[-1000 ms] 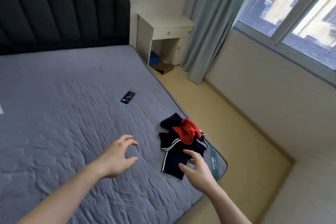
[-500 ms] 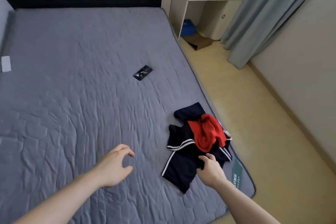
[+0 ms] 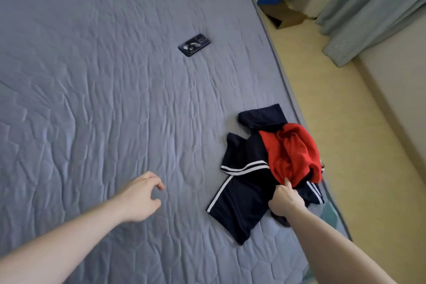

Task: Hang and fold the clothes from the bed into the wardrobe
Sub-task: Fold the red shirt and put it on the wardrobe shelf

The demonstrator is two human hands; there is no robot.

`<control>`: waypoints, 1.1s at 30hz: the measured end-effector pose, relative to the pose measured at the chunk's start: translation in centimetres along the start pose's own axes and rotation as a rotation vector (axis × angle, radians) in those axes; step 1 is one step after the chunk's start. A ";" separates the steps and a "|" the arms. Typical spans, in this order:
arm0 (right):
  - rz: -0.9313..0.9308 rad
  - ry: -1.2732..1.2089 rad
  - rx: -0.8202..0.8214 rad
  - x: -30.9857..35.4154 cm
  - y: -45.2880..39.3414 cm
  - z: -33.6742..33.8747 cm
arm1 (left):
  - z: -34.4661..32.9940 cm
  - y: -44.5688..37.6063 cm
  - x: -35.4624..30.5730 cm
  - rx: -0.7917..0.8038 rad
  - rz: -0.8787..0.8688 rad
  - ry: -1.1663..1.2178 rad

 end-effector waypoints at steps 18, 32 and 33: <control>0.677 -0.801 -0.724 4.4 19.5 16.0 | 7.4 4.6 -6.9 -0.187 -0.218 0.165; 0.758 -0.977 -0.533 19.2 25.6 14.2 | 10.5 13.3 3.3 -0.408 -0.048 0.197; 0.764 -0.985 -0.530 20.2 25.9 14.4 | 11.3 14.0 4.2 -0.452 -0.038 0.174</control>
Point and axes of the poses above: each hand's wrist, its own y-axis away from the middle knuckle, its own z-axis out of the back of the hand, x = y × z, the point moved 4 cm from there along -y, towards the middle knuckle, and after that the axes turned 9 degrees about y, right-handed, at the moved point
